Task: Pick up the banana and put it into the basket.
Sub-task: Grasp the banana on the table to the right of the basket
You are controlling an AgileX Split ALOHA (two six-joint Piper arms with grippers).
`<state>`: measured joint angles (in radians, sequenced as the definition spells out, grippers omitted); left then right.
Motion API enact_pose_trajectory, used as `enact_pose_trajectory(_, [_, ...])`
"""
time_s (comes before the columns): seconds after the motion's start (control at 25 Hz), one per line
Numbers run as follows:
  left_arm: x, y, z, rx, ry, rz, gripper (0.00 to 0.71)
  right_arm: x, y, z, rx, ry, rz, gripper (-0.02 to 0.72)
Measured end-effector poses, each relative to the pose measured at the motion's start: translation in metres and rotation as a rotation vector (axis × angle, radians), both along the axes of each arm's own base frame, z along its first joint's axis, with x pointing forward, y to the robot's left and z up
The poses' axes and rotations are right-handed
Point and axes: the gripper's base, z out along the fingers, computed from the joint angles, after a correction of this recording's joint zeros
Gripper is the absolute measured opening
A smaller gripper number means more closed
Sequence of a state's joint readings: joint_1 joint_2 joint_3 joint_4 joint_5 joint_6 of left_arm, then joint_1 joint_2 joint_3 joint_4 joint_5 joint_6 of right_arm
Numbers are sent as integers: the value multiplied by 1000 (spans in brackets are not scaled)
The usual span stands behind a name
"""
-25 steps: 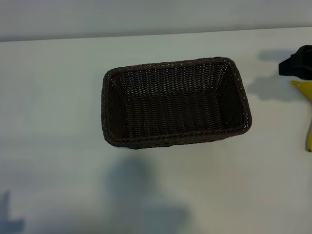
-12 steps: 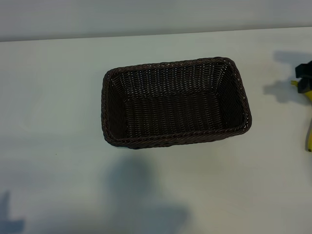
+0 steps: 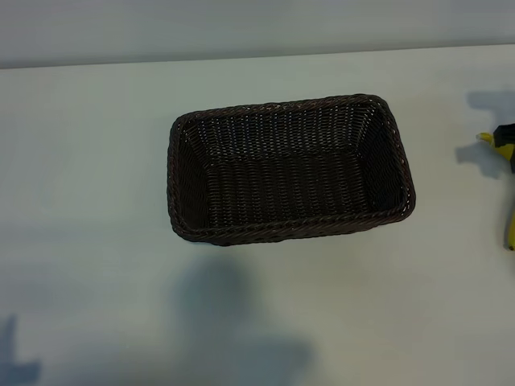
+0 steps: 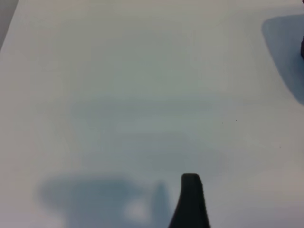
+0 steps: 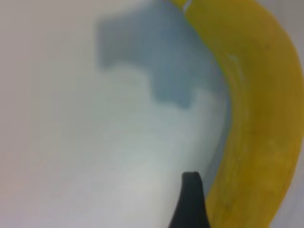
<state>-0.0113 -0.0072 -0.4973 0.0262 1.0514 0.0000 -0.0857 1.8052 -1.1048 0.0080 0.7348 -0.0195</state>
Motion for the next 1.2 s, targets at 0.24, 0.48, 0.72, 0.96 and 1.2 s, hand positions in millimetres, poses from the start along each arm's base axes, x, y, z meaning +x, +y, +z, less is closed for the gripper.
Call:
enact_pose_trajectory(0.24, [0, 0, 0, 0, 0, 0, 600, 5, -1, -5, -3, 12, -8, 584])
enact_pose_trajectory(0.48, [0, 0, 0, 0, 0, 0, 600, 4, -15, -8, -12, 24, -38, 584])
enact_pose_trajectory(0.72, [0, 0, 0, 0, 0, 0, 600, 2, -21, -8, 4, 39, -44, 584])
enact_pose_trajectory(0.96, [0, 0, 0, 0, 0, 0, 600, 2, -20, -11, 15, 45, -41, 584])
enact_pose_trajectory(1.2, [0, 0, 0, 0, 0, 0, 600, 5, -20, -37, 25, 116, -43, 584])
